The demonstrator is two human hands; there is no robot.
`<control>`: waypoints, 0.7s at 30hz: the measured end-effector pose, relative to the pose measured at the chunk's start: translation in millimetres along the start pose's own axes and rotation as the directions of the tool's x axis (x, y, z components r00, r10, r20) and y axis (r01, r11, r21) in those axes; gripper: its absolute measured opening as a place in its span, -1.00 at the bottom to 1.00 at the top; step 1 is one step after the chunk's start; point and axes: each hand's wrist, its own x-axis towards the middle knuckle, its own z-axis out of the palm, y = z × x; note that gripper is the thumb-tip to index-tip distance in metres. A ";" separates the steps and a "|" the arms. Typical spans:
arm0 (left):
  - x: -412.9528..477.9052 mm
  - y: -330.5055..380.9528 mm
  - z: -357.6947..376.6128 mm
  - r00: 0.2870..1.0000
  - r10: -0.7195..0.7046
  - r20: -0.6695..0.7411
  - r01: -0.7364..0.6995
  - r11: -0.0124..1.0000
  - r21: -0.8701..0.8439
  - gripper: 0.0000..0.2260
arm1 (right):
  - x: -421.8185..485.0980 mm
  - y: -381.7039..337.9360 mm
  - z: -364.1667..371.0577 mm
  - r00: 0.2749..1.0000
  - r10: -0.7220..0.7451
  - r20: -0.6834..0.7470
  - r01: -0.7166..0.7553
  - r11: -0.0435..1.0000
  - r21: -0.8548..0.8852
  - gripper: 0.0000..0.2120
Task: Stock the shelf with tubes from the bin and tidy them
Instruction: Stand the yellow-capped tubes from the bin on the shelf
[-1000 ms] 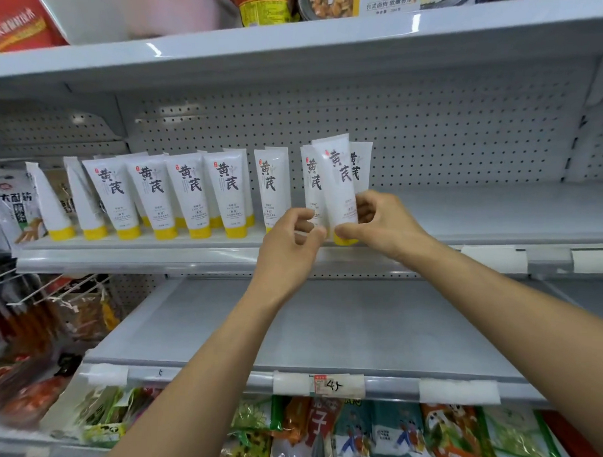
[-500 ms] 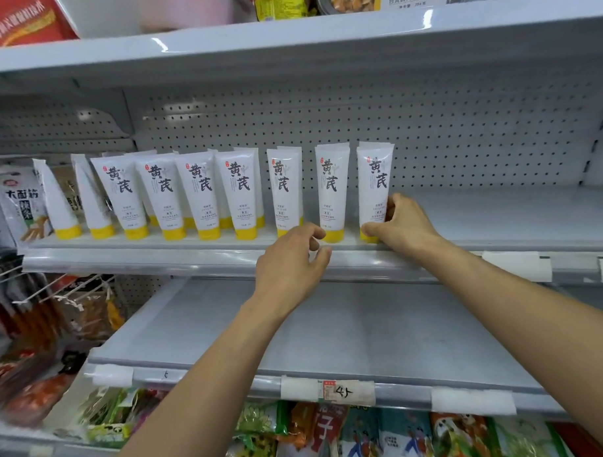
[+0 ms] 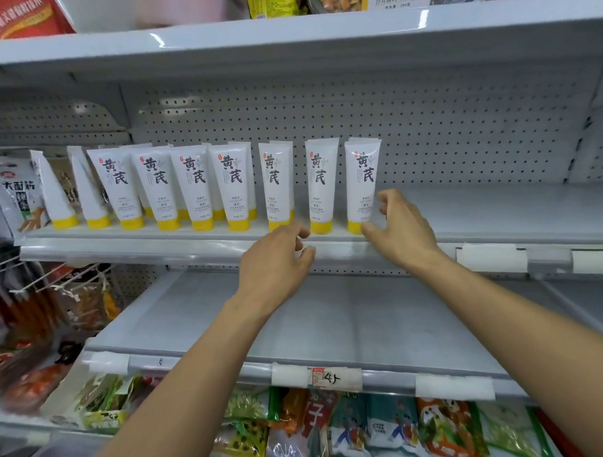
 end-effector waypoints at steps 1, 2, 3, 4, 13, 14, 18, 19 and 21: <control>-8.0 -0.6 -0.9 1.000 -0.001 -0.005 0.001 1.000 0.008 -0.76 | -11.2 1.3 -2.0 0.997 -0.066 -0.040 0.064 0.996 -0.060 -0.53; -17.1 -1.8 -1.4 1.000 -0.002 -0.007 0.002 1.000 0.019 -0.75 | -23.3 2.4 -3.5 0.989 -0.137 -0.056 0.130 0.985 -0.115 -0.56; -27.1 -3.6 -1.5 1.000 -0.004 -0.006 0.004 0.999 0.033 -0.75 | -35.7 3.5 -4.0 0.979 -0.200 -0.047 0.190 0.969 -0.160 -0.59; -38.1 -6.3 -1.1 1.000 -0.010 0.000 0.010 0.999 0.051 -0.74 | -48.6 4.6 -3.8 0.968 -0.251 -0.019 0.242 0.950 -0.197 -0.61; -143.5 -66.0 5.8 0.975 -0.179 0.134 0.169 0.982 0.083 -0.71 | -133.3 -3.4 58.6 0.864 -0.361 0.351 0.447 0.870 -0.206 -0.60; -154.8 -76.9 5.8 0.965 -0.203 0.168 0.190 0.978 0.091 -0.71 | -141.0 -9.0 70.9 0.846 -0.370 0.385 0.463 0.867 -0.185 -0.61; -192.1 -137.5 4.9 0.898 -0.329 0.292 0.299 0.944 0.143 -0.72 | -168.6 -44.7 128.2 0.739 -0.421 0.527 0.535 0.842 -0.077 -0.71; -199.7 -157.2 3.0 0.877 -0.367 0.311 0.337 0.930 0.147 -0.73 | -174.2 -56.4 144.6 0.713 -0.425 0.557 0.540 0.840 -0.051 -0.73; -214.5 -200.3 -4.6 0.823 -0.449 0.349 0.431 0.893 0.131 -0.74 | -184.2 -81.8 181.1 0.666 -0.428 0.611 0.541 0.841 0.000 -0.73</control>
